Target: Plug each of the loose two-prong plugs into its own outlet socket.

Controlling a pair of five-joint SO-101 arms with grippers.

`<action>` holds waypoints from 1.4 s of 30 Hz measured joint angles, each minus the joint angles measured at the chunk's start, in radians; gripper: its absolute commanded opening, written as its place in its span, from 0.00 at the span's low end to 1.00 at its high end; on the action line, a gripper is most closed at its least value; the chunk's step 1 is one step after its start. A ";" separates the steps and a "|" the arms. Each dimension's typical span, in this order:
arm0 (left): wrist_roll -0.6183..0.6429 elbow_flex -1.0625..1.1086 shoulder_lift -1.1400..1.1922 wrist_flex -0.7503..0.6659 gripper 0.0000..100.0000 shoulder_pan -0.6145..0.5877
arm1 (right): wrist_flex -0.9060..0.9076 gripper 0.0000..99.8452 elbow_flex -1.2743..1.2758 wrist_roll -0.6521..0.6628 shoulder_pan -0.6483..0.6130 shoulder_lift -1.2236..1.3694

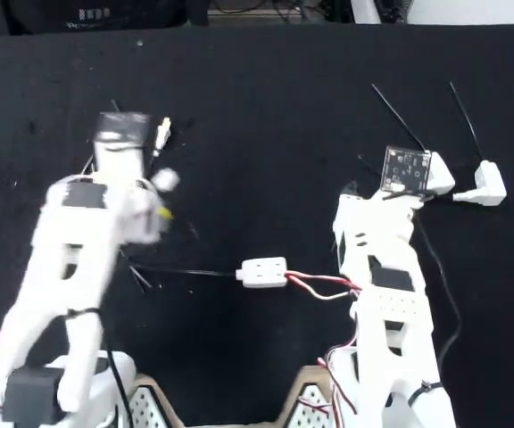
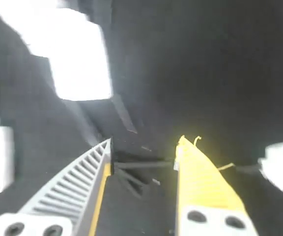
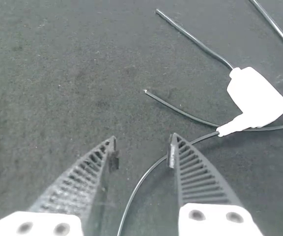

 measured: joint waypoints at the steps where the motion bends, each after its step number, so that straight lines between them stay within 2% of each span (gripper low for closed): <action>1: -0.002 -0.014 -0.002 0.000 0.21 -0.049 | 0.000 0.16 0.000 0.000 0.000 0.000; 6: -0.074 -0.087 0.084 0.000 0.21 -0.241 | 0.000 0.16 0.000 0.000 -0.008 0.000; 10: -0.097 -0.186 0.245 -0.037 0.21 -0.322 | 0.000 0.16 0.000 0.000 -0.008 0.000; 15: -0.087 -0.348 0.453 -0.094 0.21 -0.313 | 0.000 0.16 0.000 0.000 -0.008 0.000; 25: 0.015 -0.674 0.773 -0.095 0.21 -0.310 | 0.000 0.16 0.000 0.000 -0.008 0.000; 34: 0.031 -0.764 0.830 -0.091 0.21 -0.261 | 0.000 0.16 0.000 0.000 -0.008 0.000; 42: 0.031 -0.875 0.867 -0.006 0.21 -0.207 | 0.000 0.16 0.000 0.000 -0.008 0.000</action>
